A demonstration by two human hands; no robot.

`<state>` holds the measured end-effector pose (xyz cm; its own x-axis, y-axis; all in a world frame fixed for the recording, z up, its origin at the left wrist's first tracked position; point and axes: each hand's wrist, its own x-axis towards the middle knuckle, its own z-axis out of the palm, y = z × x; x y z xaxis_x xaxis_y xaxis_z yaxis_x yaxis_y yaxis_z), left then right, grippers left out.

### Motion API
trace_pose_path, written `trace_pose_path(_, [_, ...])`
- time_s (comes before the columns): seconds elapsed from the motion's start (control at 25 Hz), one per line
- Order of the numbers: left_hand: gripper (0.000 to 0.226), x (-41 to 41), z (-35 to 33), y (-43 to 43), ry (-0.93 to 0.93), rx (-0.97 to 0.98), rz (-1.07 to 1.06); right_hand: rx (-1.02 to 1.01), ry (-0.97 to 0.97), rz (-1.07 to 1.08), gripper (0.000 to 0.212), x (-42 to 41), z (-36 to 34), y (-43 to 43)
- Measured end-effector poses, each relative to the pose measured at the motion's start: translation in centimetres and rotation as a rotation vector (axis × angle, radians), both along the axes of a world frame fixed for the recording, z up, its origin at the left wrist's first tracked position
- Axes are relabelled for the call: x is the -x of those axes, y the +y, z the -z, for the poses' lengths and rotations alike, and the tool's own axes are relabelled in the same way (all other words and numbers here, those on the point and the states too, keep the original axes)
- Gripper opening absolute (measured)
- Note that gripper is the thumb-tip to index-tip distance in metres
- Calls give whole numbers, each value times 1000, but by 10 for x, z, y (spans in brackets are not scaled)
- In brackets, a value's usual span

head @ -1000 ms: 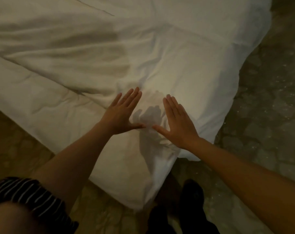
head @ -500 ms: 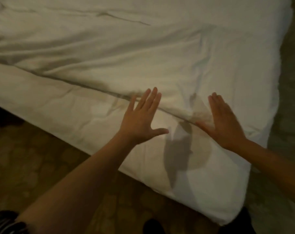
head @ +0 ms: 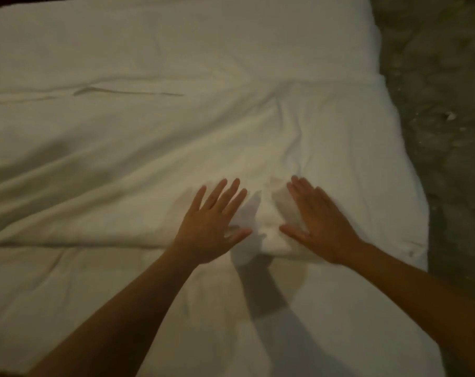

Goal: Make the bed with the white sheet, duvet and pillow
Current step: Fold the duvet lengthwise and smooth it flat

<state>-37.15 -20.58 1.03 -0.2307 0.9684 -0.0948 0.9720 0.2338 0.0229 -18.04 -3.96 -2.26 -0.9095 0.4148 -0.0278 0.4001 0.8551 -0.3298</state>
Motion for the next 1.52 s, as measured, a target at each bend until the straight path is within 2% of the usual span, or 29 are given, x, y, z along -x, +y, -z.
trace_pose_path(0.16, [70,75,28,46,33,-10,49,-35,-10,-45,81,87,23,26])
trace_pose_path(0.28, [83,103,55,59,-17,45,65,-117,-40,-105,86,134,39,44])
trace_pose_path(0.36, [91,127,65,78,19,23,112,-176,-71,-129,93,154,51,63])
trace_pose_path(0.44, [94,162,69,110,60,-68,147,-185,-78,-96,94,178,52,97])
trace_pose_path(0.56, [91,199,70,155,35,-71,196,-212,-140,71,86,201,50,145])
trace_pose_path(0.64, [79,201,67,168,-25,-167,271,-233,-146,200,83,208,53,151])
trace_pose_path(0.72, [51,207,51,160,-156,-392,326,-196,-162,225,82,211,56,146])
trace_pose_path(0.8, [31,226,32,138,-223,-604,159,-173,-166,259,82,210,53,140])
trace_pose_path(0.84, [29,244,26,129,-211,-636,17,-166,-134,284,82,214,49,136])
trace_pose_path(0.88, [31,264,26,120,-189,-592,-141,-157,-70,302,79,221,43,129])
trace_pose_path(0.96, [49,305,32,108,-110,-337,-393,-144,136,286,64,248,32,104])
trace_pose_path(1.04, [69,335,34,102,-28,-77,-454,-123,326,270,46,285,21,82])
trace_pose_path(1.12, [62,358,29,97,-45,74,-438,-154,397,310,31,329,6,80])
trace_pose_path(1.2, [48,381,25,81,-101,50,-452,-133,253,318,28,367,-7,87])
trace_pose_path(1.24, [47,397,25,71,-151,60,-495,-82,84,272,34,382,-8,93])
trace_pose_path(1.32, [56,424,24,51,-309,224,-571,-26,-221,159,49,403,-4,100])
trace_pose_path(1.36, [64,433,23,41,-389,331,-576,-11,-283,136,51,408,0,100])
trace_pose_path(1.44, [73,438,26,27,-536,436,-575,1,-270,181,43,413,6,95])
trace_pose_path(1.52, [75,439,32,23,-533,364,-530,-79,-237,201,35,410,9,88])
